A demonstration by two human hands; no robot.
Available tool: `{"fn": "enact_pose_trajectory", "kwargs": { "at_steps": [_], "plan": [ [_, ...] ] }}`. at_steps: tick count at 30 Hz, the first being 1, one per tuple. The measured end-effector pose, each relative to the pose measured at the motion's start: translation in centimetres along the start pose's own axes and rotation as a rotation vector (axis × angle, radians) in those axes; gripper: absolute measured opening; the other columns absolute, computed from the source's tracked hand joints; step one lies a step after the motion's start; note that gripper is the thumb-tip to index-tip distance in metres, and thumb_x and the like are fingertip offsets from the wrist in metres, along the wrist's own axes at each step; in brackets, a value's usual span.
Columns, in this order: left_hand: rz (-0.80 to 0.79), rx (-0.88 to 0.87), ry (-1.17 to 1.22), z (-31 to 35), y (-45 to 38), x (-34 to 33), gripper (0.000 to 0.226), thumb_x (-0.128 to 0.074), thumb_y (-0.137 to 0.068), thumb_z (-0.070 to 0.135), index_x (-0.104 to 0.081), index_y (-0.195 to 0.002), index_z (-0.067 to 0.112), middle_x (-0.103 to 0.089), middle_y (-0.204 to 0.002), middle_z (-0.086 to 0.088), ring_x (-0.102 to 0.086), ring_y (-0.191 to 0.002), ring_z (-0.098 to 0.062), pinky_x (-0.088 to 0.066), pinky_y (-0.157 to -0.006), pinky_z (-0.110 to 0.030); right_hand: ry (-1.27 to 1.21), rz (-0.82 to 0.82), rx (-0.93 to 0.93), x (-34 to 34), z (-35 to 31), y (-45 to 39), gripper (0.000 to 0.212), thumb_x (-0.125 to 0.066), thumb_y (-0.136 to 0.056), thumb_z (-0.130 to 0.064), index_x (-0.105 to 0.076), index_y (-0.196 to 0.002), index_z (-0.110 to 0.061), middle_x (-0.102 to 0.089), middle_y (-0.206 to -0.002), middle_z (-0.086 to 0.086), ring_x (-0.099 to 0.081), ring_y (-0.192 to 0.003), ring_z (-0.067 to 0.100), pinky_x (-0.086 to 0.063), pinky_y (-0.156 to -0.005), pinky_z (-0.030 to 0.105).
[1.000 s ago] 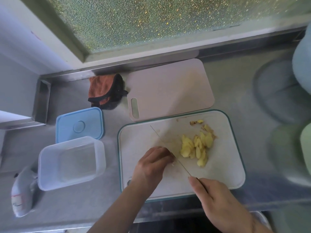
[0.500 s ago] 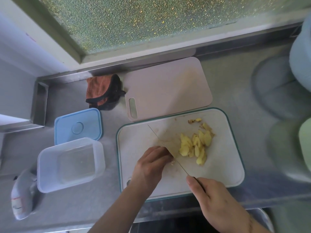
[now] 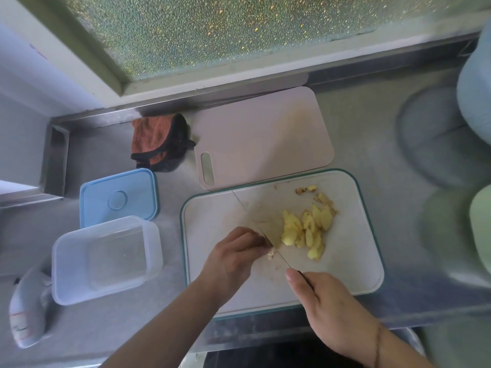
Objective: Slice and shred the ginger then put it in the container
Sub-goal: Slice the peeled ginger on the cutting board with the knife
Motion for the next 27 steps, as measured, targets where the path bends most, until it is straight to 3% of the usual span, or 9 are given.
{"fn": "enact_pose_trajectory", "kwargs": {
  "at_steps": [3,10,16,22,27],
  "plan": [
    [-0.008,-0.008,0.018,0.0,0.0,0.0,0.031,-0.081,-0.074,-0.014,-0.079,-0.098,0.005,-0.073,-0.097,-0.006,-0.067,-0.089,-0.026,-0.058,-0.071,-0.032,-0.005,0.011,0.033,-0.1,-0.8,-1.3,0.061,-0.014,-0.076,-0.071,-0.035,-0.057,-0.017,-0.034,-0.05,0.0,-0.037,-0.049,0.01,-0.032,-0.053,0.023],
    [-0.036,-0.019,0.023,0.0,-0.2,-0.1,0.034,-0.083,-0.071,-0.015,-0.079,-0.096,0.006,-0.073,-0.098,-0.006,-0.066,-0.088,-0.026,-0.059,-0.069,-0.033,-0.014,0.019,0.003,-0.6,0.3,0.0,0.068,-0.016,-0.075,-0.072,-0.043,-0.058,-0.012,-0.041,-0.051,0.0,-0.043,-0.053,0.008,-0.035,-0.057,0.029],
    [-0.049,0.008,0.048,-0.2,0.0,-0.1,0.031,-0.076,-0.074,-0.018,-0.079,-0.094,0.005,-0.072,-0.1,-0.006,-0.064,-0.088,-0.026,-0.056,-0.07,-0.033,0.001,0.077,0.031,-1.6,-0.6,-3.2,0.057,-0.017,-0.083,-0.067,-0.039,-0.055,-0.023,-0.04,-0.045,-0.004,-0.041,-0.046,0.007,-0.031,-0.048,0.02],
    [-0.051,0.001,0.035,-0.3,0.0,0.2,0.022,-0.081,-0.079,-0.006,-0.079,-0.095,0.008,-0.071,-0.096,-0.005,-0.063,-0.088,-0.02,-0.058,-0.066,-0.029,-0.048,0.115,0.035,-0.7,1.8,-1.9,0.068,-0.017,-0.076,-0.081,-0.029,-0.053,-0.019,-0.037,-0.046,-0.001,-0.036,-0.047,0.01,-0.028,-0.051,0.025],
    [-0.063,0.015,0.005,0.5,-0.1,0.4,0.021,-0.076,-0.08,-0.008,-0.078,-0.094,0.008,-0.067,-0.095,-0.006,-0.057,-0.091,-0.018,-0.056,-0.062,-0.024,-0.088,0.113,0.032,0.4,0.3,-1.3,0.069,-0.021,-0.076,-0.078,-0.03,-0.055,-0.013,-0.033,-0.045,0.001,-0.035,-0.045,0.007,-0.033,-0.051,0.034]
  ]
}}
Point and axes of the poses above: each hand's wrist, its own y-axis away from the middle knuckle, its own x-axis out of the back of the hand, z = x × y, the point moved 5 cm from there along -y, towards the middle knuckle
